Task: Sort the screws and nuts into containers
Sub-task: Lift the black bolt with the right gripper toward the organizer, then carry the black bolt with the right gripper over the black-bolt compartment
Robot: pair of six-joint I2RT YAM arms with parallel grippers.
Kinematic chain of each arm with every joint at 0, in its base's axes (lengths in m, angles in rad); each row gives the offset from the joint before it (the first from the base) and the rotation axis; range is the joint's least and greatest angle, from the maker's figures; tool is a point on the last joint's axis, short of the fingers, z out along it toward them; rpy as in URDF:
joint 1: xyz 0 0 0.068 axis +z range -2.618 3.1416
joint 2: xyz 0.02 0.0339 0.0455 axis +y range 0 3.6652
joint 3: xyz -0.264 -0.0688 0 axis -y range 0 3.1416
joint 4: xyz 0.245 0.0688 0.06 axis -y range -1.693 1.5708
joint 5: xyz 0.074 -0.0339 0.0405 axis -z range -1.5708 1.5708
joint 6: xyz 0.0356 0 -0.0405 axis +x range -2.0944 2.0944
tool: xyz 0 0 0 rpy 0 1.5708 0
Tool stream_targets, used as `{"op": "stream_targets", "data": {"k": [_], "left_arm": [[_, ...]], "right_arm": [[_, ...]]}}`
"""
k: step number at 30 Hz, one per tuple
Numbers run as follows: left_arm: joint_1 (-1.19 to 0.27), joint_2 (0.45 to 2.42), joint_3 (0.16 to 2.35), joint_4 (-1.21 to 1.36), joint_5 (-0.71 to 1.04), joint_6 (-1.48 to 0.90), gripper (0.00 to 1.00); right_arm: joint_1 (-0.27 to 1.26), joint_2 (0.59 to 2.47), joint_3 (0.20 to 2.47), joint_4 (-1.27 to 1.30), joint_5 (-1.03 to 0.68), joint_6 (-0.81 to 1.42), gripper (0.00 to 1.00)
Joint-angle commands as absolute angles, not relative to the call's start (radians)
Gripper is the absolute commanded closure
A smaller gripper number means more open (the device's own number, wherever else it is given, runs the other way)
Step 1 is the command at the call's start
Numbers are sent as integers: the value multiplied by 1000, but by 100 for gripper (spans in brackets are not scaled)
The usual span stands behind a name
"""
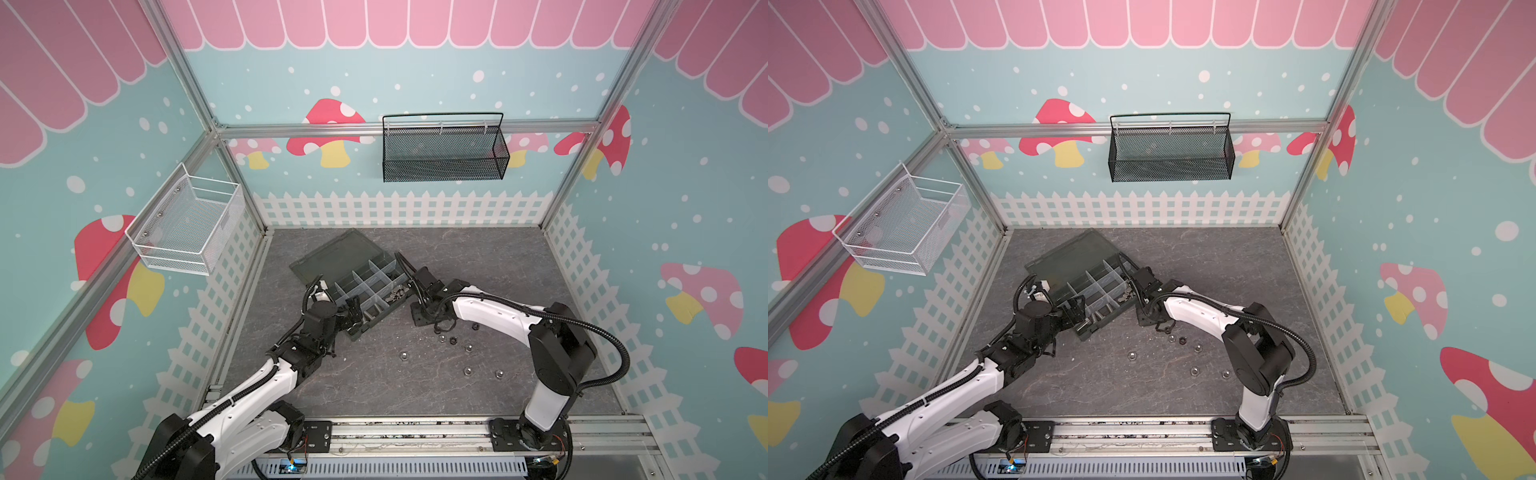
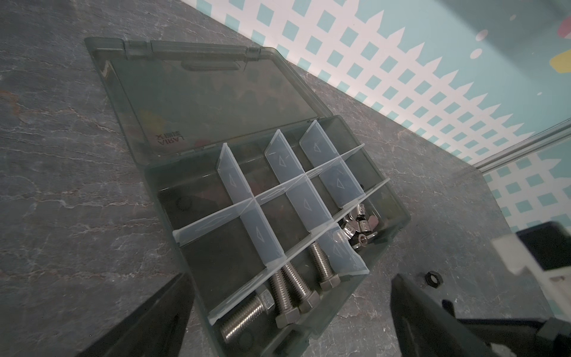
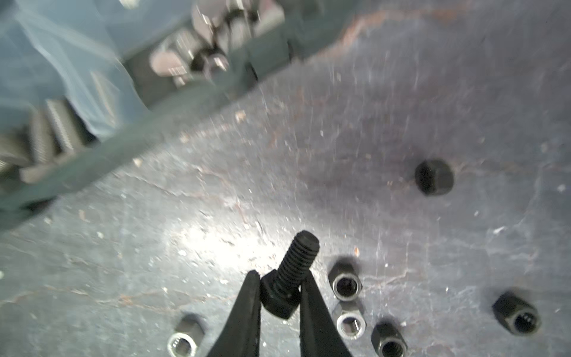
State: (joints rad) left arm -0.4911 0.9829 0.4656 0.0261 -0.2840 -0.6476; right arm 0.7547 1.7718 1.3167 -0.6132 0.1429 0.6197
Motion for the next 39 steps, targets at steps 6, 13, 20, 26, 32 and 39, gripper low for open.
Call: {"op": "stream_targets", "data": {"k": [6,13,20,26,32,39], "left_arm": [[-483,969,464,9,-281,-665,0],[-486,958,463,2,-275,-671,0],[-483,940,457,-3,-277,-674,0],[-484,933,456,-9,-281,-671,0],[-484,930,456,-14,-285,-670,0],[-483,930,458,-17,-280,-663,0]], "right_arm": [[749,1890,1573,-611,264,486,93],[723,2034,1769,-609,268,420,93],[703,2150,1925,-609,236,399,92],[679,2235,2014,-609,192,394,92],[655,2293,2062,-609,130,405,90],[650,2348,2087,-608,84,407,86]]}}
